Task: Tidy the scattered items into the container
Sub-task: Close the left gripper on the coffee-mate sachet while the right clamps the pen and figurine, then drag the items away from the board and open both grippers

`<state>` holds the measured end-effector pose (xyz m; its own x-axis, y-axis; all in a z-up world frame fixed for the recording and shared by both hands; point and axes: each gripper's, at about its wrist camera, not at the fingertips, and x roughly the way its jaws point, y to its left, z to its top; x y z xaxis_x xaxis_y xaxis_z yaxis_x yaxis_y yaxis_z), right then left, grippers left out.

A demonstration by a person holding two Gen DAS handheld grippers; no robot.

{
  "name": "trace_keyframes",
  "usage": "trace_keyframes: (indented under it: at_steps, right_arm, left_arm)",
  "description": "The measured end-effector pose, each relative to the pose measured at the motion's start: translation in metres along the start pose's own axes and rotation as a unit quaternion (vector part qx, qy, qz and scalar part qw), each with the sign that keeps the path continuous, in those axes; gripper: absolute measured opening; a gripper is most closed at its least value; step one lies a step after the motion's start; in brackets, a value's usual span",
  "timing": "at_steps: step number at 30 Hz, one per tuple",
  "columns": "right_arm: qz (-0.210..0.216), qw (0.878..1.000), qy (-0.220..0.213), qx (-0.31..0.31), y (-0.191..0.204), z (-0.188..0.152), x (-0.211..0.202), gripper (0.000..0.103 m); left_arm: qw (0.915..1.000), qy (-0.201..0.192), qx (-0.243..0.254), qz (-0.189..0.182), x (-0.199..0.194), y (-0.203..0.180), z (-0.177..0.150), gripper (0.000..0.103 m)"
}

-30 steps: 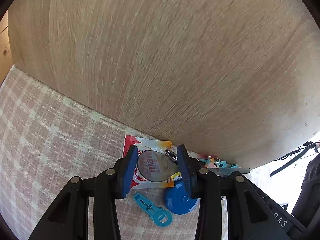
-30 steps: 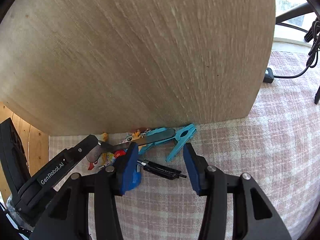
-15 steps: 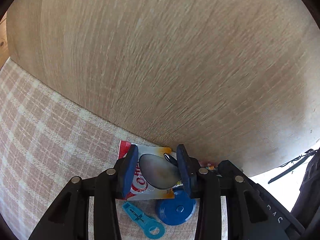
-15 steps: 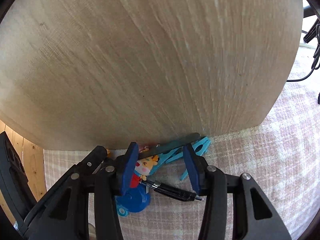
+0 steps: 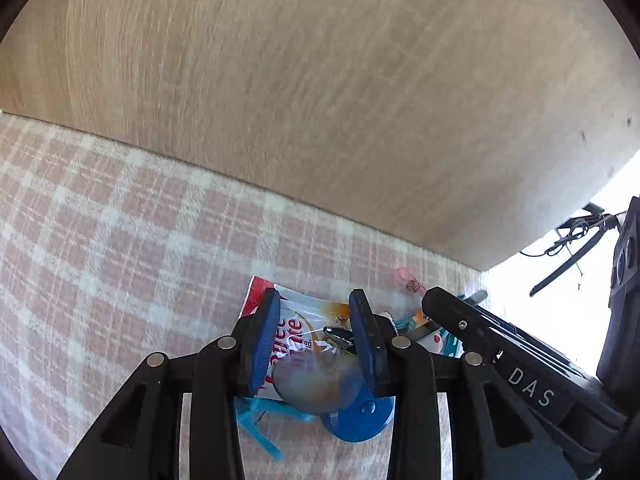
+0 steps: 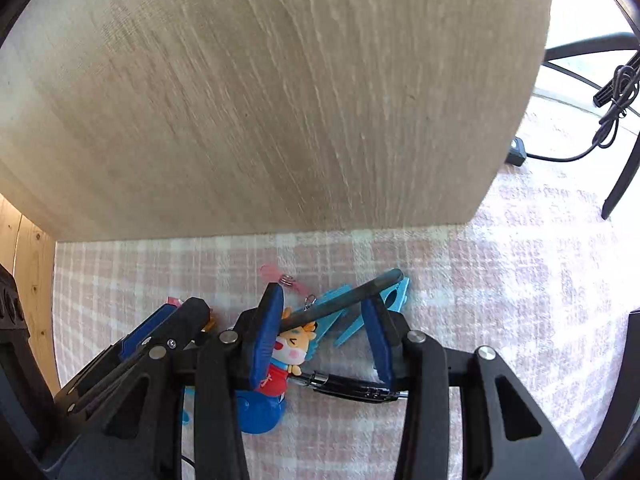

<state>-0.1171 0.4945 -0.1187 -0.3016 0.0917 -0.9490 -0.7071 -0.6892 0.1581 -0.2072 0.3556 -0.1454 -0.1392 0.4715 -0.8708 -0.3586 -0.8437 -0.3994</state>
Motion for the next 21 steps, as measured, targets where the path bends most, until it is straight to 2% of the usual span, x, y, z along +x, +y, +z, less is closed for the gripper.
trace_keyframes:
  at_steps: [4, 8, 11, 13, 15, 18, 21]
  right_arm:
    - [-0.003, 0.999, 0.02, -0.034, -0.01, -0.034, -0.01, 0.04]
    - [0.019, 0.997, 0.063, -0.04, -0.03, -0.078, -0.014, 0.04]
    - [0.003, 0.996, 0.063, -0.066, -0.039, -0.112, -0.027, 0.038]
    - [0.005, 0.995, 0.071, -0.071, -0.048, -0.137, -0.037, 0.038]
    - [-0.004, 0.994, 0.078, -0.077, -0.061, -0.161, -0.047, 0.038]
    - [-0.02, 0.993, 0.085, -0.075, -0.086, -0.192, -0.062, 0.038]
    - [-0.016, 0.994, 0.095, -0.049, -0.117, -0.214, -0.077, 0.038]
  left_arm:
    - [0.9992, 0.02, 0.033, -0.007, -0.006, -0.016, -0.039, 0.032]
    - [0.9975, 0.038, 0.058, -0.012, -0.015, -0.03, -0.083, 0.033]
    - [0.9953, 0.055, 0.076, -0.021, -0.025, -0.03, -0.117, 0.033]
    - [0.9928, 0.069, 0.096, -0.021, -0.025, -0.058, -0.128, 0.034]
    - [0.9893, 0.084, 0.117, -0.023, -0.03, -0.064, -0.155, 0.034]
    - [0.9856, 0.098, 0.137, -0.014, -0.042, -0.067, -0.186, 0.034]
    - [0.9854, 0.103, 0.136, 0.001, -0.055, -0.055, -0.208, 0.034]
